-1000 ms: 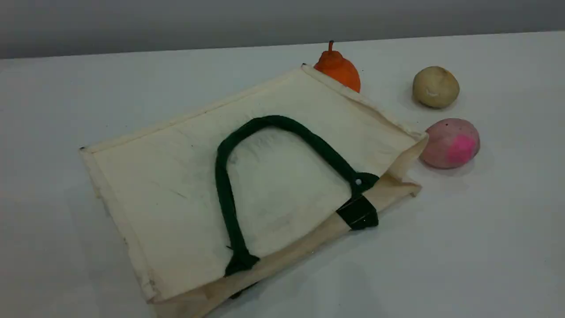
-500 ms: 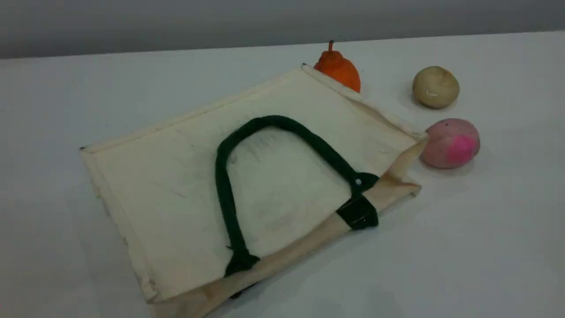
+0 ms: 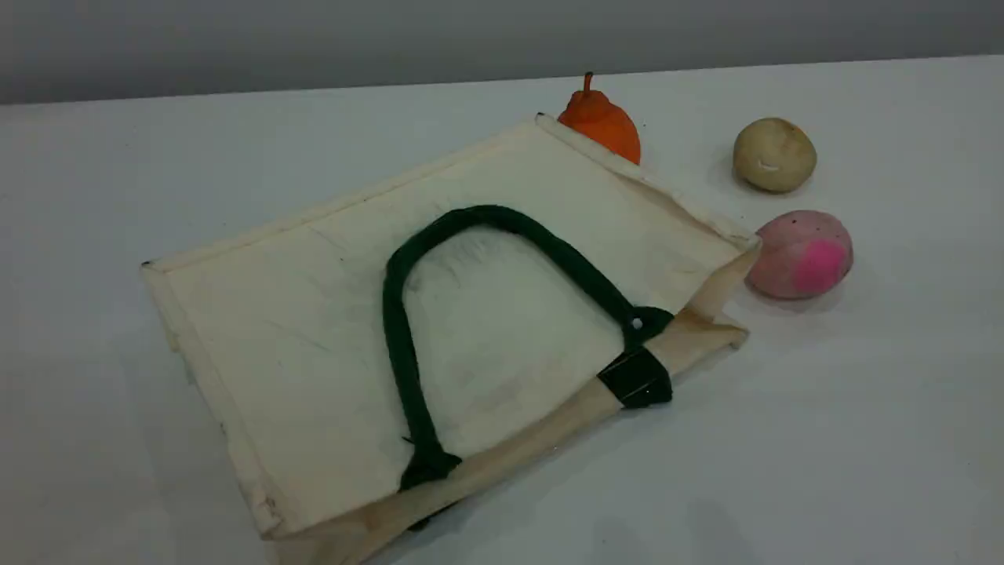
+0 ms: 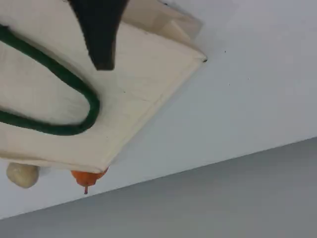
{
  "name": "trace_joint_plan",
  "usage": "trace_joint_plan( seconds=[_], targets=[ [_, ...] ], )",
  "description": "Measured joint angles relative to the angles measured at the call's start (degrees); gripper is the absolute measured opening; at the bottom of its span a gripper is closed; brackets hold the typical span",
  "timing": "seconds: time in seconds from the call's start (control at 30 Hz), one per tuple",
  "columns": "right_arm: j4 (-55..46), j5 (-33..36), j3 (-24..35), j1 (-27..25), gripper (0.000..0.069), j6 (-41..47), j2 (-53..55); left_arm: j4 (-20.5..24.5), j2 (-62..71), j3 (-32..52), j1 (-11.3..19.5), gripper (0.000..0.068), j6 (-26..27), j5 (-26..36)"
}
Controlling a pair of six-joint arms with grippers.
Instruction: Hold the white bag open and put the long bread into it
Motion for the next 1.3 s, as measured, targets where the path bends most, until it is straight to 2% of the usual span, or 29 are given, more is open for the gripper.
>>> trace_joint_plan(
  seconds=[0.53,0.63,0.83,1.0,1.1,1.3],
  targets=[
    [-0.35,1.61,0.21,0.0,0.0388,0.0,-1.02,0.0,0.0,0.0,0.0,0.044,-0.06,0.0],
    [-0.3,1.9,2.14,-0.41,0.0388,0.0,-3.86,0.0,0.0,0.0,0.0,0.044,-0.06,0.0],
    [0.0,2.47,7.81,-8.72,0.0388,0.0,-10.36,0.0,0.0,0.0,0.0,0.044,0.01,0.0],
    [0.0,2.75,8.19,-15.18,0.0388,0.0,-15.61,0.0,0.0,0.0,0.0,0.044,0.01,0.0],
    [0.0,4.28,8.67,-16.48,0.0388,0.0,-18.56,0.0,0.0,0.0,0.0,0.044,0.01,0.0],
    [0.0,12.88,10.84,-16.56,0.0388,0.0,-20.05,0.0,0.0,0.0,0.0,0.044,0.01,0.0]
  ],
)
